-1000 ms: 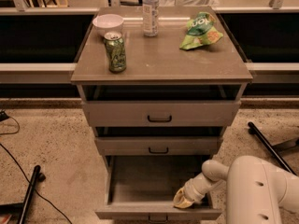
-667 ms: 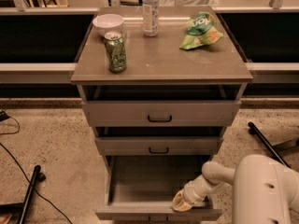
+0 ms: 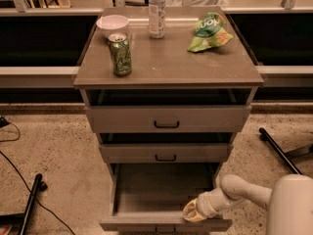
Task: Open bottom drawer
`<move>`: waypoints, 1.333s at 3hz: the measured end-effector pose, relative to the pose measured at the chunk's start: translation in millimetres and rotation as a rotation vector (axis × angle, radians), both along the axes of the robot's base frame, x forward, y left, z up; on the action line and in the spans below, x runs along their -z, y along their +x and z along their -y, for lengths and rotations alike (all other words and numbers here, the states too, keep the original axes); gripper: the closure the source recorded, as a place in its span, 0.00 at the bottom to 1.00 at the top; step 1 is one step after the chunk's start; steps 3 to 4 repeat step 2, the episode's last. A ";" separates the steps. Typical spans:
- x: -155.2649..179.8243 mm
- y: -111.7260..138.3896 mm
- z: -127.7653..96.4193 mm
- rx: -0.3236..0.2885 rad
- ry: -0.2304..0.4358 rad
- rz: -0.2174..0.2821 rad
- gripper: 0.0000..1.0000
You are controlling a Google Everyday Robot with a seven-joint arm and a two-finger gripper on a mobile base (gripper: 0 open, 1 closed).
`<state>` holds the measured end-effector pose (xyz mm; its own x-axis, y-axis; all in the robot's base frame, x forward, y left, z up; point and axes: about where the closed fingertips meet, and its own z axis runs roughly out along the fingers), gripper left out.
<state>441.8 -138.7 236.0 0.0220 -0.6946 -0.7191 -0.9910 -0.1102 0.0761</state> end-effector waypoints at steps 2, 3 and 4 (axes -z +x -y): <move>-41.3 35.3 5.7 0.079 0.056 0.166 0.50; -41.3 35.3 5.7 0.079 0.056 0.166 0.50; -41.3 35.3 5.7 0.079 0.056 0.166 0.50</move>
Offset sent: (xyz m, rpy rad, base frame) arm 0.0309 -0.0054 0.0349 0.0444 -0.1416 -0.0664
